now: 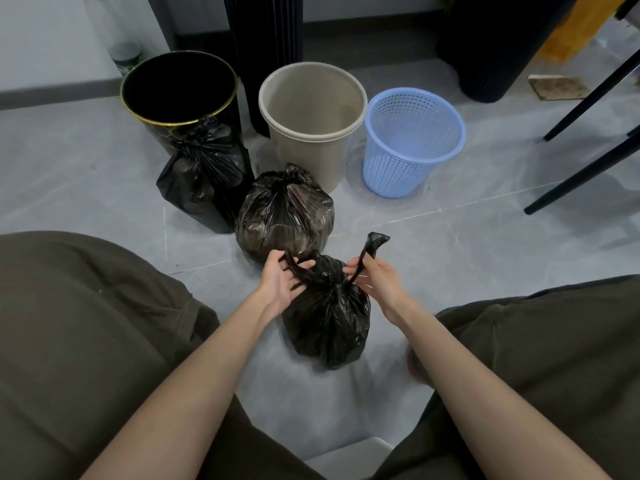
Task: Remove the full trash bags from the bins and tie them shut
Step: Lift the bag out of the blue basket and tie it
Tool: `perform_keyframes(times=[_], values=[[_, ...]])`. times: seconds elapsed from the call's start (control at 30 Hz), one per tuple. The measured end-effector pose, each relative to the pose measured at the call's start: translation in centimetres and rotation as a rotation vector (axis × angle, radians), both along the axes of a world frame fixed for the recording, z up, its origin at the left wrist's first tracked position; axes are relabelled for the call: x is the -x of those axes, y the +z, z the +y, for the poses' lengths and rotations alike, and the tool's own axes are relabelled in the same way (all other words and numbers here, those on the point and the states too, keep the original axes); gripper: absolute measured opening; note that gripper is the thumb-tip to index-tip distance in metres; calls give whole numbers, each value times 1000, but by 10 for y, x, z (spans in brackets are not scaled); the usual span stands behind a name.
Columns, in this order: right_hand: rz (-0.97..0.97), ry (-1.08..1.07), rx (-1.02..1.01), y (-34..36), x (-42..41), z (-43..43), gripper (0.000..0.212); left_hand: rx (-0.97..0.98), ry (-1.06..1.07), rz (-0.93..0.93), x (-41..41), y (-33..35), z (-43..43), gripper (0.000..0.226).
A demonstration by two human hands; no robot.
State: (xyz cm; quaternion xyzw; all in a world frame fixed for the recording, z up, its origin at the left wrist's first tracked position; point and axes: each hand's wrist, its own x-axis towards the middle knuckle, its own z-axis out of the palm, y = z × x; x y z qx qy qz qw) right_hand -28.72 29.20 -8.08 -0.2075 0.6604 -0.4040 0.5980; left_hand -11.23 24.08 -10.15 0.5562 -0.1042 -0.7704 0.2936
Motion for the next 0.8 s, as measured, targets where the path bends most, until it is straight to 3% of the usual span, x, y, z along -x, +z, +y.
perform_keyframes(times=[0.2,0.3,0.37,0.53,0.67,0.77,0.8], values=[[-21,-22,32,-2,-6,-3,35,-58,-129,-26,16,-10,23,36],[-5,-11,24,-6,-3,-2,35,17,-127,-126,25,-13,28,9],[0,15,22,-10,-3,-2,34,85,-155,-190,31,-10,27,5],[-7,-38,8,-17,0,-2,34,205,-153,-283,33,-11,19,31],[186,51,-11,-20,0,0,31,196,-98,-234,39,-8,20,31],[419,248,26,-17,-2,3,28,260,-208,-262,44,-5,22,18],[485,327,41,-18,-1,4,29,287,-254,-248,44,-6,23,25]])
